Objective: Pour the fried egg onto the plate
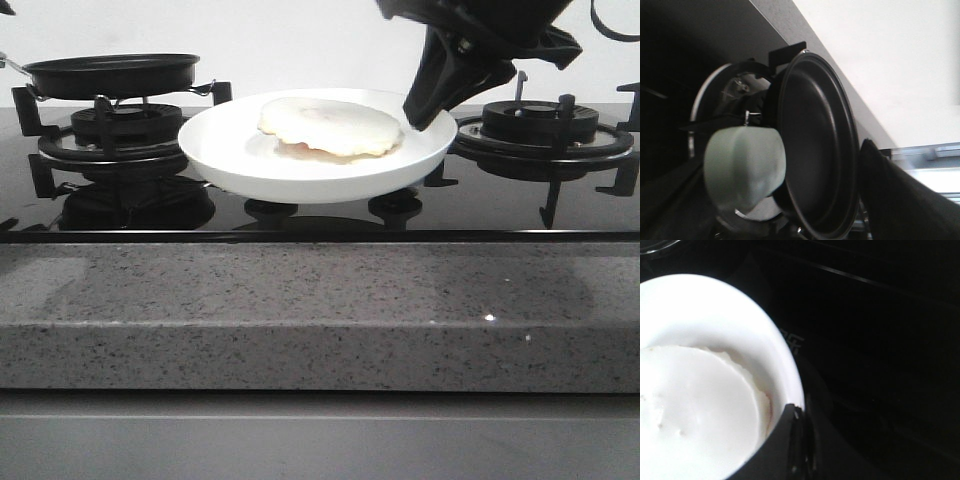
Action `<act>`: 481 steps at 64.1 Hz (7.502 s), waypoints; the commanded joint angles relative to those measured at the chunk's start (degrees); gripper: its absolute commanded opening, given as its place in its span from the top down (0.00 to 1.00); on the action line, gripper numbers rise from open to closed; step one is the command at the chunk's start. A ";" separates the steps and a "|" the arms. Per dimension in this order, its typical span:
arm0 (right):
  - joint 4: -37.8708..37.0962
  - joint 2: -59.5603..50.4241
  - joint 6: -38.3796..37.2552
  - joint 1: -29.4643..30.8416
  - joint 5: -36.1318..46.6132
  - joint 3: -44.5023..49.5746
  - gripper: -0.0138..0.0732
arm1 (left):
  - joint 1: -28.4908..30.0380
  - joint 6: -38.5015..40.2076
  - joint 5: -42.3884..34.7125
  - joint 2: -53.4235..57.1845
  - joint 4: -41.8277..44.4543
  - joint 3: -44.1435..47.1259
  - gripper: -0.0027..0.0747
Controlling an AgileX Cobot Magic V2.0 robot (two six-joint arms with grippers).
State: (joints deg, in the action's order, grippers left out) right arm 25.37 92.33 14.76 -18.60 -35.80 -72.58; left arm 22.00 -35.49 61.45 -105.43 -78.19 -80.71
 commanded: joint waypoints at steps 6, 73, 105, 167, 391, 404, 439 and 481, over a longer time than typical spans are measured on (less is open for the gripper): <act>0.96 -2.78 0.48 0.09 2.77 -1.53 0.92 | 1.04 6.96 0.94 6.84 12.66 -7.05 0.28; 0.96 -2.78 0.48 0.09 2.77 -1.53 0.92 | -41.26 42.11 -18.45 50.71 79.87 18.01 0.31; 0.96 -2.51 0.48 1.96 -3.97 -9.76 0.92 | -41.26 42.11 -21.40 60.05 77.41 28.71 0.33; 5.11 22.64 0.41 7.81 -9.77 -37.42 0.92 | -41.26 42.11 -23.94 60.05 77.41 28.71 0.33; -4.98 -64.27 -2.17 7.77 -17.83 33.02 0.92 | -41.26 42.11 -23.97 59.43 77.32 28.71 0.99; -4.98 -64.27 -2.17 7.77 -17.83 33.02 0.92 | -37.98 42.11 -36.35 64.96 81.38 33.77 0.99; -4.98 -64.27 -2.17 7.77 -17.83 33.02 0.92 | -24.39 42.11 -61.87 99.47 79.86 75.57 0.99; -4.98 -64.22 -2.17 7.77 -17.91 33.02 0.92 | -24.28 42.11 -65.92 106.70 79.30 81.24 0.99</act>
State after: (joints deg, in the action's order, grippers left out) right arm 19.80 27.72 12.42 -10.86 -57.12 -38.16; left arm -2.49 6.10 0.39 0.19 1.59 0.22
